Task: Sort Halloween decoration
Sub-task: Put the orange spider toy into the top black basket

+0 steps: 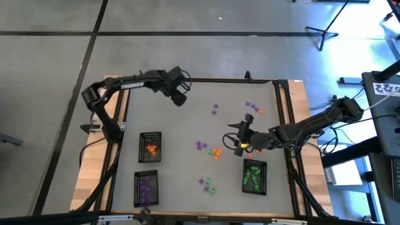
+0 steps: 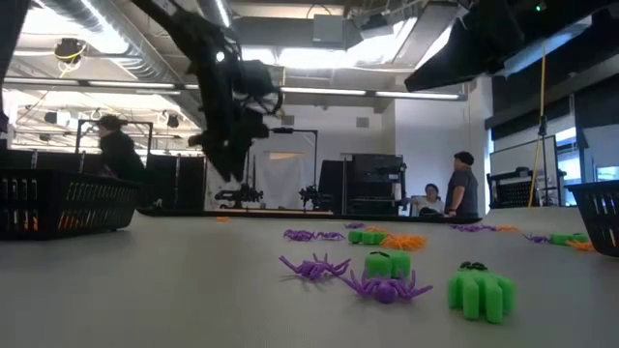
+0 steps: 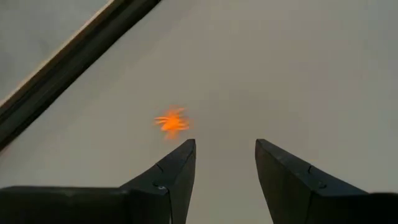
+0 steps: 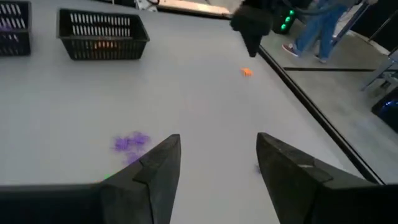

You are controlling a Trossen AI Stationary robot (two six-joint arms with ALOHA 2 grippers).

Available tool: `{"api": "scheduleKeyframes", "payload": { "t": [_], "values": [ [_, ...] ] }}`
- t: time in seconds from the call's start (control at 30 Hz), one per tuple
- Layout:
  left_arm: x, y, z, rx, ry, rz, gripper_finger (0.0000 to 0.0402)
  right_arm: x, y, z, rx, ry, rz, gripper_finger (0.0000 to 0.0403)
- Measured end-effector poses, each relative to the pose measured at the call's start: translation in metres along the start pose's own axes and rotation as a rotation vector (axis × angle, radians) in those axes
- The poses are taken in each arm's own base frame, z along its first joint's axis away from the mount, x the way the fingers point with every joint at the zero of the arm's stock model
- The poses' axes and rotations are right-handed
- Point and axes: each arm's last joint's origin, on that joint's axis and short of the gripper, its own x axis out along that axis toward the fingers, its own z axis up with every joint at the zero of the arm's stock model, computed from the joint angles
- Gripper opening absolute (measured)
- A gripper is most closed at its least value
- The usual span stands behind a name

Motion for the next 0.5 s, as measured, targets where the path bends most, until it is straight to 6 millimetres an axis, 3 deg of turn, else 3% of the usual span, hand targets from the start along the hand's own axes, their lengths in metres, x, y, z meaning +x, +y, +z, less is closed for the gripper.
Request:
{"api": "scheduleKeyframes", "payload": {
  "t": [0.3, 0.5],
  "values": [
    [0.052, 0.024, 0.009, -0.076, 0.154, 0.061, 0.0158, 0.000, 0.002, -0.001, -0.007, 0.014, 0.052, 0.0209],
    [0.072, 0.031, 0.011, -0.129, 0.198, 0.084, 0.0158, 0.000, 0.002, 0.000, -0.001, 0.007, 0.065, 0.0209]
  ]
}}
